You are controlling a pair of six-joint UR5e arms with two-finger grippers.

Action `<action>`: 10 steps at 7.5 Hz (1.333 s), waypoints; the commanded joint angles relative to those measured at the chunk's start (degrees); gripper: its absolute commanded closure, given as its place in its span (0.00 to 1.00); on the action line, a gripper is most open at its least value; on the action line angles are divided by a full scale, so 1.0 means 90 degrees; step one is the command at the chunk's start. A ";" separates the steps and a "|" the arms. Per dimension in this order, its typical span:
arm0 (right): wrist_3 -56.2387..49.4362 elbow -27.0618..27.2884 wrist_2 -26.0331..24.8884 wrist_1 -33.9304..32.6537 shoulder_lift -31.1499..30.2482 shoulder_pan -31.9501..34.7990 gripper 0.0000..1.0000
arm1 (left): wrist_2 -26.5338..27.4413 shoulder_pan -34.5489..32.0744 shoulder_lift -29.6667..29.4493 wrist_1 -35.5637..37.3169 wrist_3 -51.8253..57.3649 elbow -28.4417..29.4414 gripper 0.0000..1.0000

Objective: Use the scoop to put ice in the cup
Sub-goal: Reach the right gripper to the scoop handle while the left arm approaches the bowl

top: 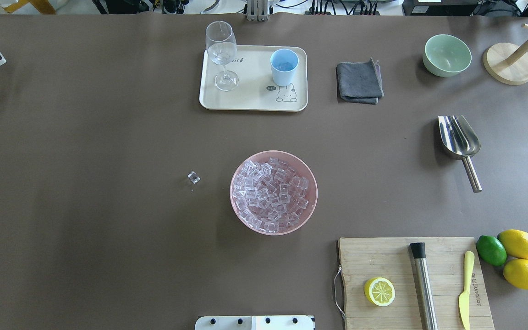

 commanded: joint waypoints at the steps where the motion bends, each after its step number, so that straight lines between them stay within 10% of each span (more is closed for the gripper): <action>1: 0.1324 0.0214 -0.0047 0.0007 0.0366 -0.0944 0.00 | -0.0017 0.0623 0.0003 -0.1067 0.0002 0.0023 0.02; 10: 0.1983 -0.0890 0.0256 0.0701 0.0553 -0.1952 0.01 | 0.0674 0.2557 -0.0720 -0.1414 0.0031 -0.0385 0.02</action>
